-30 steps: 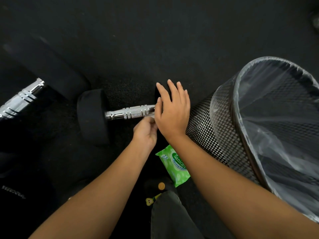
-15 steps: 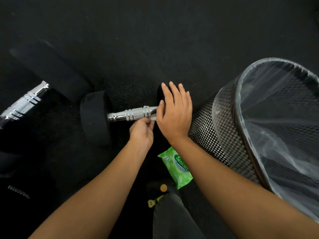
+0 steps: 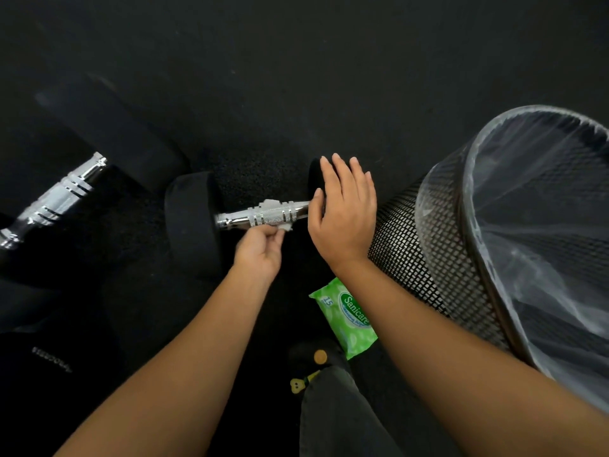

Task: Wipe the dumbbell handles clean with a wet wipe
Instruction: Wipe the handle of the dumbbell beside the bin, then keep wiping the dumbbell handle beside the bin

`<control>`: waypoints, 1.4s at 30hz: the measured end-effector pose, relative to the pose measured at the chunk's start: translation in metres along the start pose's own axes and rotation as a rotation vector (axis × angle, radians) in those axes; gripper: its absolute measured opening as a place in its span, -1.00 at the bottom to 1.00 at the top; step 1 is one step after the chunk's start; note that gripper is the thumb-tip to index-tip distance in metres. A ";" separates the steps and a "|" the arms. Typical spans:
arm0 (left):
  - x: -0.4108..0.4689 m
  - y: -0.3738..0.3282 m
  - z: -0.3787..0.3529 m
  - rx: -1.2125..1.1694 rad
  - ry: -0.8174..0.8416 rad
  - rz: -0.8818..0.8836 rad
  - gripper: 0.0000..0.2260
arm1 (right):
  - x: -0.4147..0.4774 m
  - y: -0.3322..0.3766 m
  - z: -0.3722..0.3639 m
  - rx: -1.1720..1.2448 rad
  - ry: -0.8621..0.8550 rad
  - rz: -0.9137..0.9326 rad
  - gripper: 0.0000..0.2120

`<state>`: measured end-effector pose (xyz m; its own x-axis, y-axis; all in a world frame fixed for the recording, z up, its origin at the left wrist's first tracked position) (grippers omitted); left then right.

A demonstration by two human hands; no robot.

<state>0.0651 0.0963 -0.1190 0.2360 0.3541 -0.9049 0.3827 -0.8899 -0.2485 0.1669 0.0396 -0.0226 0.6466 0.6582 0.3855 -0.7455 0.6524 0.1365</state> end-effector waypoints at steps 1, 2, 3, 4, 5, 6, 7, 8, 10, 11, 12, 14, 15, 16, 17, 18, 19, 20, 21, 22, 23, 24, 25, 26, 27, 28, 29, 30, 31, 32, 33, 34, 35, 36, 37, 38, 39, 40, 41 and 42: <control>-0.002 -0.005 0.003 -0.021 -0.011 -0.006 -0.76 | 0.000 0.000 0.000 0.000 0.000 -0.002 -0.59; -0.004 -0.008 0.005 -0.049 -0.014 -0.004 -0.76 | 0.000 0.000 0.000 0.001 0.002 -0.004 -0.60; -0.007 -0.009 0.006 -0.079 -0.015 0.001 -0.77 | 0.000 0.000 0.000 0.000 0.004 -0.004 -0.60; -0.009 -0.008 0.006 -0.102 -0.012 0.009 -0.78 | 0.000 0.000 0.000 -0.002 0.007 -0.005 -0.60; -0.010 -0.006 0.006 -0.115 -0.014 0.016 -0.79 | 0.000 0.000 0.000 -0.006 0.009 -0.006 -0.60; -0.011 -0.004 0.005 -0.123 -0.018 0.020 -0.80 | 0.001 0.001 0.000 -0.011 0.009 -0.007 -0.60; -0.011 -0.003 0.004 -0.128 -0.023 0.019 -0.80 | 0.001 0.001 0.000 -0.014 0.008 -0.009 -0.60; -0.011 -0.002 0.003 -0.129 -0.032 0.014 -0.80 | 0.001 0.001 0.000 -0.013 0.004 -0.012 -0.60; -0.011 0.000 0.000 -0.121 -0.039 0.004 -0.77 | 0.001 0.001 0.000 -0.007 -0.003 -0.021 -0.61; -0.011 0.002 -0.002 -0.119 -0.025 0.004 -0.76 | 0.001 0.001 0.000 -0.004 -0.008 -0.025 -0.61; -0.010 0.004 -0.004 -0.117 -0.004 0.008 -0.76 | 0.001 0.001 0.000 -0.003 -0.012 -0.026 -0.61; -0.009 0.006 -0.007 -0.093 0.031 0.020 -0.75 | 0.000 0.001 -0.001 -0.003 -0.017 -0.025 -0.62; -0.009 0.007 -0.008 -0.076 0.045 0.024 -0.76 | 0.000 0.001 -0.001 -0.004 -0.019 -0.023 -0.62; -0.010 0.008 -0.009 -0.062 0.055 0.027 -0.75 | 0.000 0.001 -0.001 -0.006 -0.021 -0.022 -0.62; -0.012 0.008 -0.010 -0.053 0.064 0.025 -0.74 | 0.000 0.001 -0.001 -0.010 -0.023 -0.022 -0.62; -0.015 0.009 -0.010 -0.045 0.062 0.019 -0.73 | 0.000 0.000 -0.001 -0.014 -0.026 -0.022 -0.62; -0.018 0.009 -0.010 -0.045 0.052 0.006 -0.73 | 0.000 0.000 -0.001 -0.017 -0.028 -0.021 -0.62; -0.022 0.009 -0.011 -0.044 0.031 -0.011 -0.75 | -0.001 0.000 -0.001 -0.017 -0.030 -0.018 -0.62; -0.027 0.008 -0.011 -0.042 -0.003 -0.030 -0.77 | -0.001 0.000 0.000 -0.015 -0.031 -0.014 -0.62; -0.033 0.007 -0.011 -0.039 -0.049 -0.049 -0.77 | -0.001 0.001 0.000 -0.014 -0.032 -0.010 -0.62; -0.037 0.006 -0.011 -0.040 -0.094 -0.062 -0.78 | -0.001 0.001 -0.001 -0.013 -0.032 -0.008 -0.62; -0.042 0.006 -0.010 -0.038 -0.133 -0.066 -0.79 | -0.001 0.001 -0.001 -0.011 -0.030 -0.009 -0.62; -0.046 0.004 -0.010 -0.037 -0.160 -0.063 -0.80 | -0.001 0.000 -0.001 -0.008 -0.027 -0.011 -0.62; -0.050 0.003 -0.010 -0.033 -0.176 -0.058 -0.81 | -0.001 0.000 -0.001 -0.006 -0.025 -0.015 -0.61; -0.053 0.001 -0.010 -0.031 -0.186 -0.056 -0.82 | -0.001 0.000 -0.001 -0.004 -0.024 -0.018 -0.61; -0.056 0.000 -0.010 -0.027 -0.196 -0.054 -0.82 | -0.001 0.000 -0.001 -0.003 -0.025 -0.018 -0.61; -0.058 -0.002 -0.009 -0.026 -0.206 -0.051 -0.82 | -0.001 0.000 -0.001 -0.004 -0.026 -0.014 -0.61; -0.061 -0.003 -0.009 -0.022 -0.218 -0.051 -0.84 | -0.001 0.001 -0.001 -0.009 -0.024 -0.010 -0.61; -0.065 -0.003 -0.008 -0.023 -0.226 -0.054 -0.87 | -0.001 0.001 -0.001 -0.014 -0.020 -0.007 -0.61; -0.068 -0.004 -0.008 -0.025 -0.233 -0.060 -0.85 | -0.001 0.001 -0.002 -0.014 -0.013 -0.007 -0.61; -0.071 -0.004 -0.008 -0.027 -0.241 -0.064 -0.81 | 0.000 0.000 -0.002 -0.011 -0.004 -0.012 -0.61; -0.076 -0.004 -0.008 -0.025 -0.247 -0.074 -0.78 | 0.000 0.000 -0.003 -0.007 0.006 -0.018 -0.61; -0.081 -0.004 -0.009 -0.021 -0.250 -0.082 -0.77 | 0.000 0.000 -0.003 -0.005 0.016 -0.025 -0.61; -0.087 -0.003 -0.010 -0.015 -0.245 -0.093 -0.76 | 0.000 0.000 -0.002 -0.001 0.027 -0.031 -0.61; -0.091 -0.003 -0.011 -0.010 -0.232 -0.106 -0.73 | 0.000 0.001 -0.001 0.015 0.038 -0.038 -0.61; -0.096 -0.003 -0.013 0.002 -0.209 -0.123 -0.71 | 0.001 0.001 0.000 0.044 0.056 -0.050 -0.62; -0.100 -0.002 -0.016 0.022 -0.178 -0.141 -0.69 | 0.002 0.000 0.001 0.087 0.085 -0.070 -0.62; -0.104 -0.003 -0.019 0.051 -0.137 -0.160 -0.68 | 0.003 -0.001 0.003 0.145 0.124 -0.100 -0.63; -0.110 -0.005 -0.024 0.075 -0.086 -0.178 -0.66 | 0.006 -0.003 0.004 0.220 0.174 -0.142 -0.64; -0.117 -0.008 -0.030 0.100 -0.026 -0.192 -0.66 | 0.009 -0.003 0.008 0.311 0.226 -0.198 -0.66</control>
<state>0.0608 0.0707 -0.0012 0.1441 0.5135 -0.8459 0.3280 -0.8313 -0.4487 0.1739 0.0403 -0.0123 0.7752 0.6204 0.1191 -0.5945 0.6527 0.4696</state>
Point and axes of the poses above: each hand's wrist, its own x-axis towards the middle knuckle, its own z-axis out of the back of the hand, y = z × x, the point moved 5 cm from there along x, towards the middle knuckle, and after that the axes turned 5 degrees about -x, right-handed, at the moved point
